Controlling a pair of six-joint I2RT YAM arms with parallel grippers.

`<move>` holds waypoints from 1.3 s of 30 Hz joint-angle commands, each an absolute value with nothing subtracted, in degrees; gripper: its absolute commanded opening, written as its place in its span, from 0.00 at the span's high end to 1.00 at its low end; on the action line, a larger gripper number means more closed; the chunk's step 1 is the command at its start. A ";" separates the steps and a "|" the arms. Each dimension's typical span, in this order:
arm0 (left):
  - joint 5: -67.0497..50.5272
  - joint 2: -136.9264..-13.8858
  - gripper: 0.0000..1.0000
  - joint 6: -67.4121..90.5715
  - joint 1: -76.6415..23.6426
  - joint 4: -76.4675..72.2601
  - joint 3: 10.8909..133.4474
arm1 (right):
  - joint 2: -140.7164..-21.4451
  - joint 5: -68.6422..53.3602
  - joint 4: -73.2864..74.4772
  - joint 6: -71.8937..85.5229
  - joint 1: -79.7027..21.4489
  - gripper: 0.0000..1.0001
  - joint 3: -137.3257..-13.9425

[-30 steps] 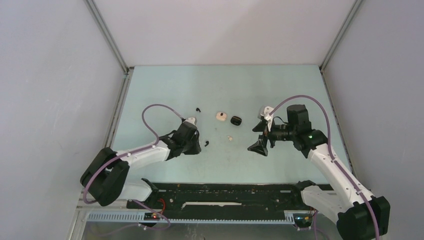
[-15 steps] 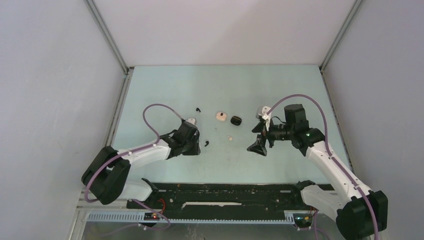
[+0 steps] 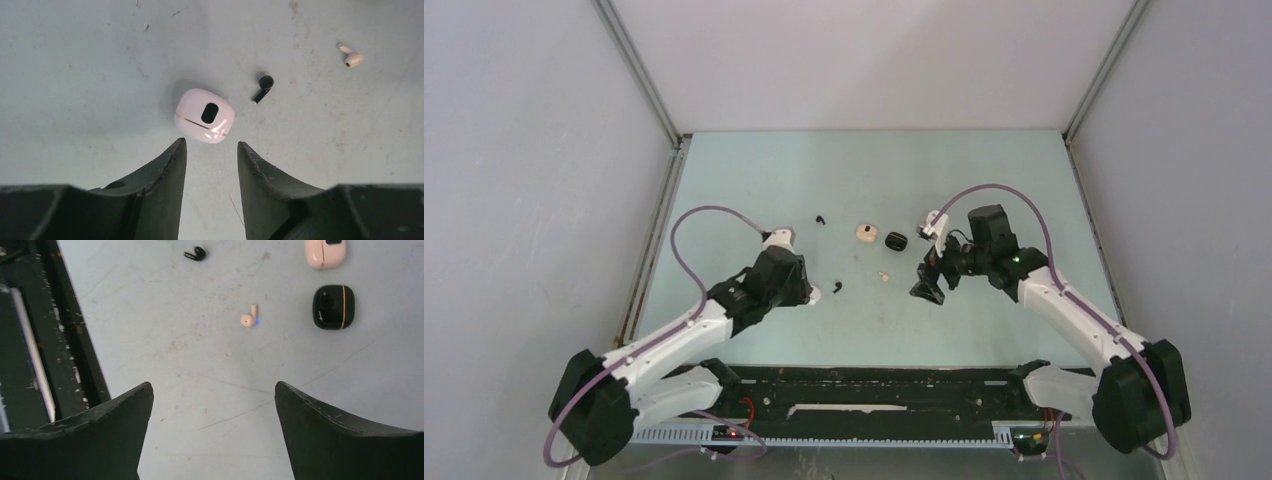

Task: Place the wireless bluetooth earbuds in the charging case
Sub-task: Place the charging case at the center of the board, then pick up the charging case at the center of the board.

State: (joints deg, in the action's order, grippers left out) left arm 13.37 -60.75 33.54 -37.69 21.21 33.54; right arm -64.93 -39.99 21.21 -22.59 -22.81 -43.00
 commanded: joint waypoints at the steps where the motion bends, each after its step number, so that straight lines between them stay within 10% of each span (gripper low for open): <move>1: 13.96 -52.31 0.52 35.03 -38.65 17.27 29.13 | -71.87 -32.62 17.07 -23.74 -23.67 0.09 -48.43; 9: 16.31 -34.73 0.50 40.11 -45.78 11.68 20.08 | -96.56 -26.24 23.27 -26.56 -24.83 0.33 -66.96; 16: 20.06 -30.43 0.48 39.60 -52.52 11.60 18.42 | -105.62 -24.46 25.15 -27.62 -24.91 0.21 -74.16; 39: 19.62 -40.10 0.48 36.60 -57.57 6.79 23.42 | -117.00 -16.82 34.11 -32.87 -29.03 0.35 -85.59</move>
